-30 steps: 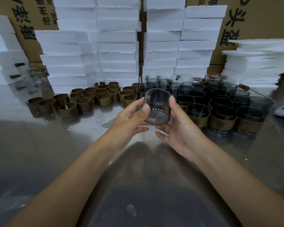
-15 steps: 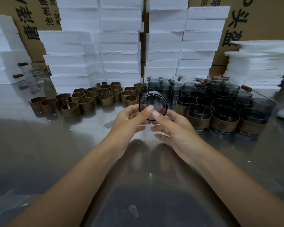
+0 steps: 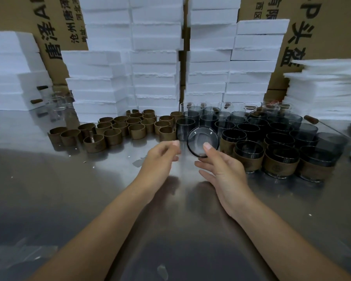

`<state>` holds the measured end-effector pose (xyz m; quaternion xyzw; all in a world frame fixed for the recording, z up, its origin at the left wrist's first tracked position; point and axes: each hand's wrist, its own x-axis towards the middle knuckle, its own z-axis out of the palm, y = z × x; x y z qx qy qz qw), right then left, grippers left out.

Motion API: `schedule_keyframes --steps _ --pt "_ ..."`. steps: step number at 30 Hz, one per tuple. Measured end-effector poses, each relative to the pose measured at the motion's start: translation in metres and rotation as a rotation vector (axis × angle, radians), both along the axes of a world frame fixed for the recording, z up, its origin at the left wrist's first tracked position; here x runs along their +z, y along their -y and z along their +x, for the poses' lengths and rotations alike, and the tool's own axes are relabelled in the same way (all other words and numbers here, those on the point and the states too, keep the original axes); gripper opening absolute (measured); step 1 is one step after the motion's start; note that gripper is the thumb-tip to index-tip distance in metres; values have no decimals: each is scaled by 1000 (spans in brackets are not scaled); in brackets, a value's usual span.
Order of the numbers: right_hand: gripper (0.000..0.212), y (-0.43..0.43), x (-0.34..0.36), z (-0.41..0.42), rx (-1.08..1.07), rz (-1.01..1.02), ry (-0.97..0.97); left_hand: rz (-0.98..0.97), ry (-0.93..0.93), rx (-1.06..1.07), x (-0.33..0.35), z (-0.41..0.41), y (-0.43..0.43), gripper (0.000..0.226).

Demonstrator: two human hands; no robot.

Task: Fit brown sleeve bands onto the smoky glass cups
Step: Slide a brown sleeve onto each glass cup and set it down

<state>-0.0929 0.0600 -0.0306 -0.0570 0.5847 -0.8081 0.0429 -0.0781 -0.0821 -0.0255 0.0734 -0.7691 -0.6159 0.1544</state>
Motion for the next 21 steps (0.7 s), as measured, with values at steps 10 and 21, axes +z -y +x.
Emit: schedule_keyframes --steps 10,21 --pt "19 3 -7 -11 -25 -83 44 -726 26 98 -1 -85 30 50" --pt "25 4 -10 -12 -17 -69 33 -746 -3 207 -13 -98 43 16"
